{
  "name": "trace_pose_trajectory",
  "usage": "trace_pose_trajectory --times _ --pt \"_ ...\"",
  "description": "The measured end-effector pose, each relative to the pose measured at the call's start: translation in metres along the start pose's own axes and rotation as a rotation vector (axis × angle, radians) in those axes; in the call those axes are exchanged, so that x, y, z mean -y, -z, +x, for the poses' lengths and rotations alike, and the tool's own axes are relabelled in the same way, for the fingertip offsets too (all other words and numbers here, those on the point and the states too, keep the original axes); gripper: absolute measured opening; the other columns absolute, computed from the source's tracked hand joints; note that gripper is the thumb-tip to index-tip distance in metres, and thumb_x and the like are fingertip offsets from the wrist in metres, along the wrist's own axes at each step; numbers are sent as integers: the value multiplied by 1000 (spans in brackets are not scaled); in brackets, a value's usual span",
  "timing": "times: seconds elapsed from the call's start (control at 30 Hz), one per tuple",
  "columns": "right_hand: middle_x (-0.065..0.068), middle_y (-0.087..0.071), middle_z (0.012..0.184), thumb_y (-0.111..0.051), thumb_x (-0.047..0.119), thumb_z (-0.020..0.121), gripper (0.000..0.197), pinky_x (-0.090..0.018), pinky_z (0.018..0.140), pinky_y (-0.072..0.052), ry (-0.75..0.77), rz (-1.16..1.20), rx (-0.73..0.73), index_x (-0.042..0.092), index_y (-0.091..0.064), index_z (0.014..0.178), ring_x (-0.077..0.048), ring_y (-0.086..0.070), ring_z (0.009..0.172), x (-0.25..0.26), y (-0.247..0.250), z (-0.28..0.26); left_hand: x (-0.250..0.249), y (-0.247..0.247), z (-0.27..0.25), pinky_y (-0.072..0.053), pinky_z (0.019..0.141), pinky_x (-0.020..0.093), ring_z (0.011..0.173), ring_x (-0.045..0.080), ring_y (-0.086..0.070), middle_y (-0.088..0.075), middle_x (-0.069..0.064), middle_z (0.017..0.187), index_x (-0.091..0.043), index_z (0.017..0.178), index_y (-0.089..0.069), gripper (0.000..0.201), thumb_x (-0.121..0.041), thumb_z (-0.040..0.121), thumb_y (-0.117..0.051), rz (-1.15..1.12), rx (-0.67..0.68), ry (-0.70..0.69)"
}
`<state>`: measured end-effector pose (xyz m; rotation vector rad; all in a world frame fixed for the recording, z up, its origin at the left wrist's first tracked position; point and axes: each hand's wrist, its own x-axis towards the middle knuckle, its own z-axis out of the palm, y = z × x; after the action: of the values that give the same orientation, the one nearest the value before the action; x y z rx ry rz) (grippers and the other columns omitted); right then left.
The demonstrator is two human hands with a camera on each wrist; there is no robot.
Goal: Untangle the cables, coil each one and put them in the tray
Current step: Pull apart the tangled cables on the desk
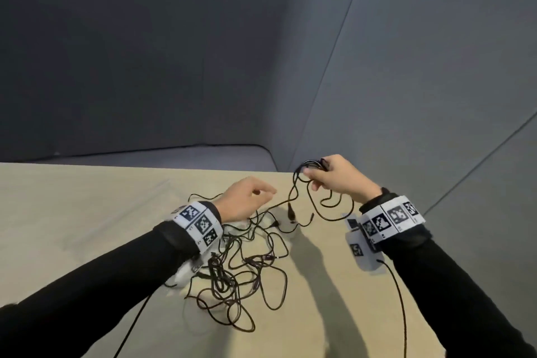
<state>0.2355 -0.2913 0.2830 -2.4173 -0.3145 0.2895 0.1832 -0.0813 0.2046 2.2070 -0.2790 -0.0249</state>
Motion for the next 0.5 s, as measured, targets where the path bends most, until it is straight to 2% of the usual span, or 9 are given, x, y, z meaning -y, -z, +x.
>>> trace_pose_trajectory --times 0.07,0.13,0.2,0.27,0.33,0.4,0.5 --pt "-2 -63 61 -61 27 91 19 -19 46 -32 -81 73 -7 13 -59 79 -9 -43 51 -15 15 8 34 -29 -2 -37 104 36 125 21 -46 -54 2 132 -21 125 -58 36 -33 91 -53 268 129 45" --pt "-1 -61 63 -60 27 92 17 -18 42 -28 -139 126 -66 14 -57 82 -9 -41 51 -29 21 17 60 -57 -8 -26 111 47 140 29 -24 -30 5 151 -28 139 -40 58 -46 86 -53 552 293 129" --pt "-3 -62 65 -59 29 92 18 -20 42 -28 -179 129 -93 14 -57 82 -10 -42 53 -40 19 25 77 -76 -14 -9 110 62 144 36 -1 -3 4 159 -36 147 -18 81 -63 79 -53 746 430 219" --pt "-5 -65 67 -58 32 92 21 -21 42 -27 -205 131 -97 16 -57 79 -12 -44 54 -50 13 30 89 -87 -21 -1 103 72 142 44 10 11 0 159 -44 146 -11 90 -75 71 -50 793 558 343" --pt "-6 -65 67 -57 30 93 20 -21 41 -26 -215 176 -120 14 -56 82 -13 -45 53 -55 10 35 101 -95 -32 -3 103 74 142 44 13 17 -3 158 -49 144 -12 86 -78 72 -47 729 681 451" --pt "-6 -64 65 -55 27 95 17 -19 38 -26 -223 285 -193 13 -53 85 -13 -46 51 -58 15 43 112 -105 -50 -6 103 74 142 41 15 19 -4 157 -50 143 -11 84 -77 73 -47 692 732 416" --pt "-3 -62 61 -55 26 95 17 -17 35 -24 -255 434 -352 16 -52 82 -12 -49 48 -66 30 61 123 -111 -79 -7 103 74 142 37 19 19 -7 157 -49 143 -10 86 -77 71 -48 716 786 270"
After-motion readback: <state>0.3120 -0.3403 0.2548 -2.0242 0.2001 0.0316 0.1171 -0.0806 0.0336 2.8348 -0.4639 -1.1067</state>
